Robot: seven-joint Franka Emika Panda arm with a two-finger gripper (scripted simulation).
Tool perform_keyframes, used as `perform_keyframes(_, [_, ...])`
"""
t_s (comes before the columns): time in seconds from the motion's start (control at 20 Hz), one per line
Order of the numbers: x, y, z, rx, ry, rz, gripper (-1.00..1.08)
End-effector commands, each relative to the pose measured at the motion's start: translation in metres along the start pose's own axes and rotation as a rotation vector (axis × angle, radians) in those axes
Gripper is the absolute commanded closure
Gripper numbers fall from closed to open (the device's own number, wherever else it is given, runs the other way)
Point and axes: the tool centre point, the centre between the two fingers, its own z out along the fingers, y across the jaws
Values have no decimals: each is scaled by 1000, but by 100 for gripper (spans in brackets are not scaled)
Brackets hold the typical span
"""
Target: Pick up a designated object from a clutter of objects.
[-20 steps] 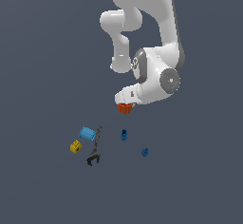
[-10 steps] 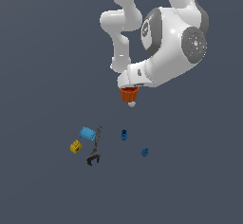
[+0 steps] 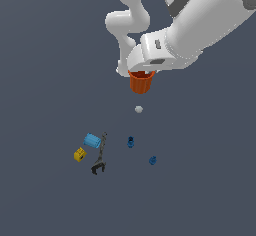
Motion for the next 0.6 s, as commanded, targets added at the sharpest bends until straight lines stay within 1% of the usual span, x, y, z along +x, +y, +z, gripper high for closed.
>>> perform_keyframes(0.0, [-7,1,-17,0,0,1,108])
perform_keyframes(0.25, [-16,3,-38,-1,0,1,108])
perform_keyframes(0.55, [-19,4,-50,-1,0,2,108])
